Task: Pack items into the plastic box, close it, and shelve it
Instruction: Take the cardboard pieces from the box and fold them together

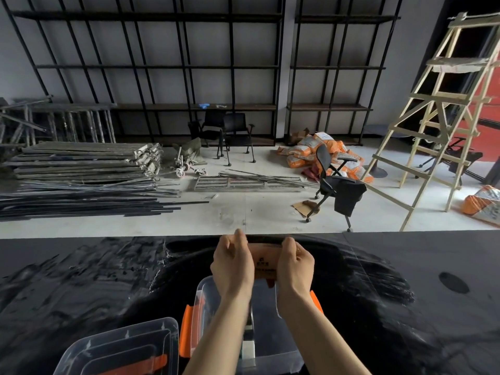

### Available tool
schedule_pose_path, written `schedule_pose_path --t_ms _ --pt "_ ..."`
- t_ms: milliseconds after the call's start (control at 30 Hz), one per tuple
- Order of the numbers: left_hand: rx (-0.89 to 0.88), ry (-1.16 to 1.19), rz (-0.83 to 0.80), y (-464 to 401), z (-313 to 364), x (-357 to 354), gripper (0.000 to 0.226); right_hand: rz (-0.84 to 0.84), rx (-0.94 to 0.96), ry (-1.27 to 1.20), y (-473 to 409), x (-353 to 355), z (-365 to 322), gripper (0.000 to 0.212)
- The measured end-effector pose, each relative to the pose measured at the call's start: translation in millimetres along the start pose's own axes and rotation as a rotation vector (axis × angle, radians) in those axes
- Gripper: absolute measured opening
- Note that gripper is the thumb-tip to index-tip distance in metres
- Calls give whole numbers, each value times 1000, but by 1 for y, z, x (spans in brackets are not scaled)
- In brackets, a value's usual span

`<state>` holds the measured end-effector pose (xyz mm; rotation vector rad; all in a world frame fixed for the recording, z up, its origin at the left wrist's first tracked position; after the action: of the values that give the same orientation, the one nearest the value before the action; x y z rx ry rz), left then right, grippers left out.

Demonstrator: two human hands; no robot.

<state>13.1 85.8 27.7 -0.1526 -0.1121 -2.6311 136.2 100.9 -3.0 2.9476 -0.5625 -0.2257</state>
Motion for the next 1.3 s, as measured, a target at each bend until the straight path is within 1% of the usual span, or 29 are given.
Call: schedule_pose_path --t_ms 67,100,133,200,233,267,333,400,433,500,533,567,600,633,733,800,833,867,933,967,1000,1033,1100,1167,1200,1300 --pt "53 143 -164 6 -7 -2 51 31 -147 -102 -2 7 4 32" --pt "79 223 -234 10 -12 -2 55 38 -212 -153 -2 11 5 31" --pt "91 284 -295 15 -16 -2 53 37 -268 -200 0 13 5 31" --pt "54 298 -375 26 -22 -6 34 2 -345 -285 5 13 6 29" --pt "34 271 -369 29 -24 -10 24 -33 -373 -325 7 10 8 30" --pt "29 259 -338 31 -27 -12 21 -82 -391 -340 9 8 8 31" --pt "37 251 -275 26 -29 -12 21 -156 -342 -244 8 8 9 39" --pt "48 243 -281 18 -29 -9 21 -211 -148 -32 3 17 1 50" --pt "49 222 -310 14 -28 -7 21 -242 -16 45 -1 23 -4 50" --pt "40 132 -393 10 -22 -4 21 -356 207 169 -2 31 -16 33" --pt "29 74 -441 9 -20 -4 21 -441 279 251 -2 31 -19 22" --pt "24 21 -480 9 -18 -6 21 -507 324 355 -3 30 -20 16" --pt "22 -6 -499 10 -15 -7 20 -537 344 426 -3 29 -18 14" --pt "31 -17 -498 10 -15 -9 19 -542 334 439 -3 29 -15 14" --pt "100 12 -487 15 -21 -14 20 -513 201 249 0 28 -5 15" --pt "103 -39 -508 21 -27 -19 21 -508 147 255 2 27 1 17" --pt "104 -59 -505 23 -31 -19 21 -494 164 339 3 29 3 19" --pt "114 -74 -495 23 -36 -19 22 -447 232 482 2 33 3 19" --pt "162 -106 -508 22 -47 -16 23 -273 439 747 -4 47 -1 14" --pt "194 -135 -540 23 -51 -15 23 -193 505 826 -8 56 -3 13" --pt "224 -188 -582 25 -57 -14 24 -149 522 879 -12 62 -2 18" --pt "251 -267 -624 27 -62 -14 25 -159 490 914 -16 66 2 27" --pt "278 -426 -703 32 -69 -17 30 -281 383 919 -18 66 17 42" --pt "293 -563 -734 35 -77 -22 38 -393 303 879 -13 61 30 44" --pt "293 -604 -745 35 -81 -25 41 -406 280 850 -11 61 36 44" --pt "345 -671 -826 30 -99 -37 41 -377 249 831 -10 62 41 45"
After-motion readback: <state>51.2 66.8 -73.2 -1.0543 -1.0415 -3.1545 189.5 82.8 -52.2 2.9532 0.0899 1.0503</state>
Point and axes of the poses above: each hand's wrist, its own y-axis away from the middle knuckle, its own x-axis out of the back of the hand, z = x × y, the point moved 4 cm from there along -y, towards the middle knuckle, and after that the axes turned 6 degrees about -z, right-handed, at the moved point
